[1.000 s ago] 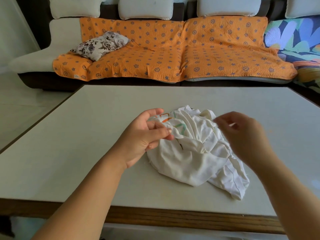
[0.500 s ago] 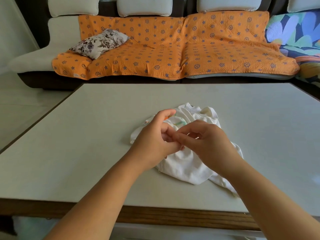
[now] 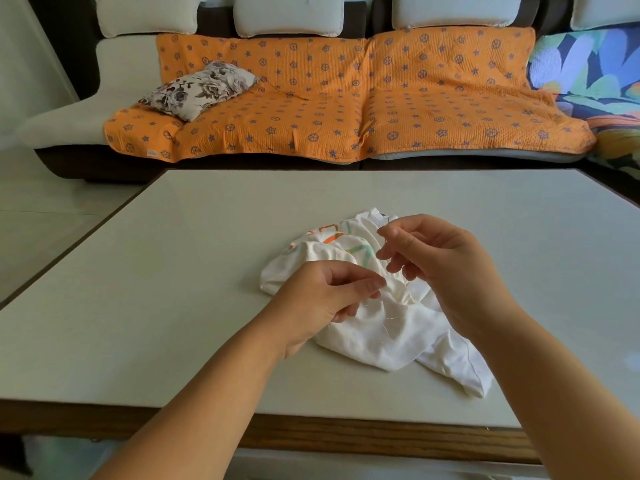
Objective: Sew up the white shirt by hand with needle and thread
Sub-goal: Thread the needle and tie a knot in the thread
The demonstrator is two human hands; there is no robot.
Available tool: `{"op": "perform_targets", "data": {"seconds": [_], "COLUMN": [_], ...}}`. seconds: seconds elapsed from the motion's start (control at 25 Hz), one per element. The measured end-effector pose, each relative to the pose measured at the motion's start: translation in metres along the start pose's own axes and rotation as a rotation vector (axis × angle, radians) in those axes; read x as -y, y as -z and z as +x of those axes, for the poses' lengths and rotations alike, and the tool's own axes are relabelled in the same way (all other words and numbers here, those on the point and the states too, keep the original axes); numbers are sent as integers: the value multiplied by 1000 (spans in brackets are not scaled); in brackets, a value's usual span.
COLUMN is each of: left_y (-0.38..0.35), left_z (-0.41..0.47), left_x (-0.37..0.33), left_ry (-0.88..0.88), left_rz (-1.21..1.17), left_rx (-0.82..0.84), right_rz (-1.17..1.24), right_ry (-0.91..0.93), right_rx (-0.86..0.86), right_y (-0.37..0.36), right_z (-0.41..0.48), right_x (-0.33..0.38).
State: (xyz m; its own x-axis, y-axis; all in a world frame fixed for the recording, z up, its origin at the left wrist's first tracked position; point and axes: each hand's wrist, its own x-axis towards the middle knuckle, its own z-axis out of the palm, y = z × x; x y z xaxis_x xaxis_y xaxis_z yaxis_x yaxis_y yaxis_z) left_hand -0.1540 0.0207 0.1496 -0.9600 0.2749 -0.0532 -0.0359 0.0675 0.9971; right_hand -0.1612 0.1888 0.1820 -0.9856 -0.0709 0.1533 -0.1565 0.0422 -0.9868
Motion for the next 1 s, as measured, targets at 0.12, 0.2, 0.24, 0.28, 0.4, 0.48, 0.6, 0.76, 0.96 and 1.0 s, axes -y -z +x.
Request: {"op": "perform_targets", "data": {"seconds": [0.12,0.2,0.24,0.28,0.4,0.48,0.6,0.76,0.96,1.0], "left_y": [-2,-3,-4,-5,-6,-7,-6,-3,2,3], "left_z": [0,-1,-1,-1,-1,-1,-1,-1,-2,-3], "left_x": [0,1,0,-1,-3,-2,-1,0,-2,-3], "left_ry": [1,4,5,5,-2,-10,-6,9,18,20], "left_rz": [-14,-21,-24,-25,-21,-32,-16,5,27,38], "left_rx": [14,29,40,56,103,113,120,150,206,222], "right_rz": [7,1,1,8,22,17,1,-13,-3,3], "right_ry": [26,30,31,31,27,22,16,17,8,3], "right_rx": [-27,-35,-39,-44,-55,-62,-78,-101,-125,-134], "right_y": [3,4,4,5,6,7,8,10,12,12], "right_z": [0,1,1,1,2,2,2,2,5,6], "right_x": [2,2,2,2,2,3,5,6,5,5]}}
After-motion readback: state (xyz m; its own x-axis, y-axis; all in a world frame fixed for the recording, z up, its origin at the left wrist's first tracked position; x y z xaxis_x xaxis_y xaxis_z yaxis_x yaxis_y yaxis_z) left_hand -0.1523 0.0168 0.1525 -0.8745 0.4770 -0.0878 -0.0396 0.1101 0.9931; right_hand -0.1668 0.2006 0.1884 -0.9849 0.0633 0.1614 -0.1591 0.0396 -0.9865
